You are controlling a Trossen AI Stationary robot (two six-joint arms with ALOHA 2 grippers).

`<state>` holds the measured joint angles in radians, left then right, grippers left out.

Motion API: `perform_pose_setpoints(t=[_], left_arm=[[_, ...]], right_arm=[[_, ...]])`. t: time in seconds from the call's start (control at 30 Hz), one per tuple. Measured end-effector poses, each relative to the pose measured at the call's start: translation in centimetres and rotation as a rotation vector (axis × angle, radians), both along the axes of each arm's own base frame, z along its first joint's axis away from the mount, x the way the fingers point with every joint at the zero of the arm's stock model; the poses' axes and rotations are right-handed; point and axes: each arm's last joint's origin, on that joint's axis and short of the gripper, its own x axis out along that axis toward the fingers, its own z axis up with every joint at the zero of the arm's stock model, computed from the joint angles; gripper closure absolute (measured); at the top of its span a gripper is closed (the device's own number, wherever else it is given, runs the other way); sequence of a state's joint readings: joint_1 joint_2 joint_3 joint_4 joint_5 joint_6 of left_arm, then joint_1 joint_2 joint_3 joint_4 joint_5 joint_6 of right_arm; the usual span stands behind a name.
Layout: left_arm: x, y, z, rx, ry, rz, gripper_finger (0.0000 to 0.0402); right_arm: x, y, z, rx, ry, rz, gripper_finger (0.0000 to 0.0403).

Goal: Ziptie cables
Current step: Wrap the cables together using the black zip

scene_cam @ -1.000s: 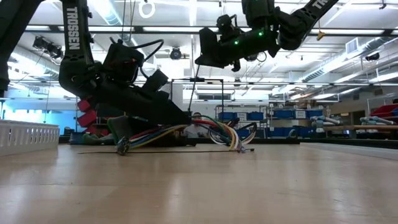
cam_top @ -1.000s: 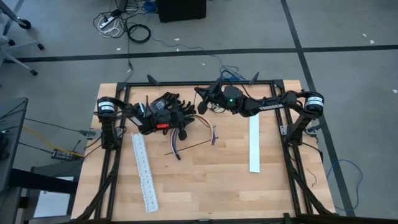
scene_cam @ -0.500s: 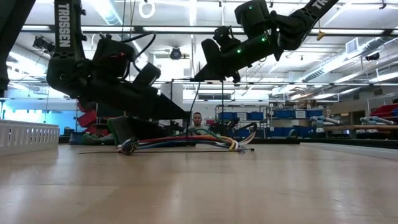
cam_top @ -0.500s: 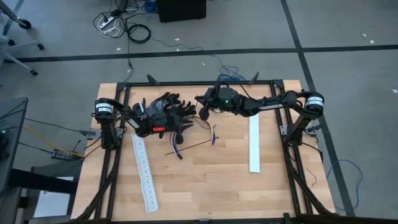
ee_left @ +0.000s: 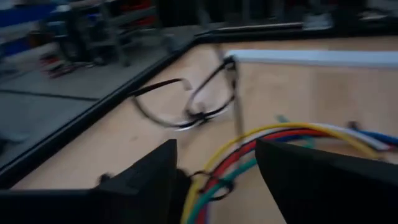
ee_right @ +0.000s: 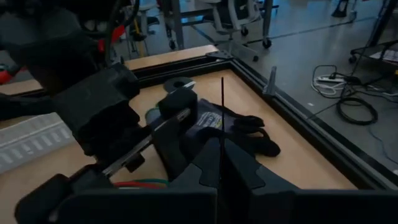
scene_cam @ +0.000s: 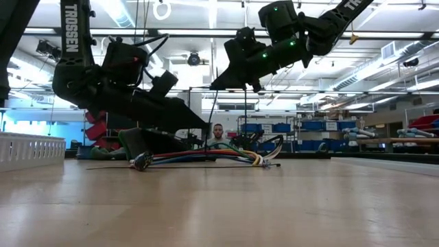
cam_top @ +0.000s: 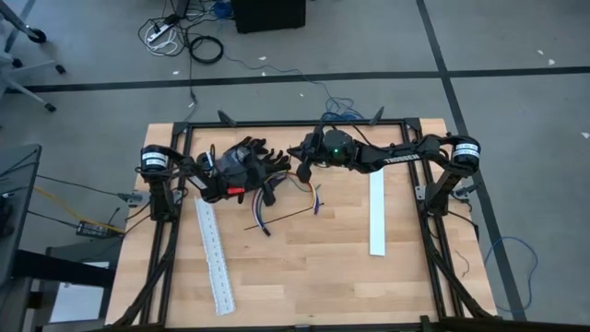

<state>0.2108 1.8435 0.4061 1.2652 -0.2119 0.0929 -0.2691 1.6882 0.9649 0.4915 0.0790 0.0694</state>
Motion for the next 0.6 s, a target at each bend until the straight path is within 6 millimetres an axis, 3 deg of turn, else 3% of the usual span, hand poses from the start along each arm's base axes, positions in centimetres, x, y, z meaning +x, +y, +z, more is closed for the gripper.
perform_pose_setpoints(t=[0.13,0.47,0.6], left_arm=[[0.6,0.0,0.2,-0.006,0.0,-0.098,0.0197],[1.6,1.0,0.2,0.016,0.084,-0.08,0.0207],[1.6,1.0,0.2,0.017,0.084,-0.08,0.0234]], right_arm=[[0.0,0.0,0.0,-0.009,0.004,0.006,0.0403],[0.0,-0.1,0.0,-0.011,0.004,0.012,0.0402],[-0.1,-0.2,0.0,-0.021,0.007,-0.002,0.0402]])
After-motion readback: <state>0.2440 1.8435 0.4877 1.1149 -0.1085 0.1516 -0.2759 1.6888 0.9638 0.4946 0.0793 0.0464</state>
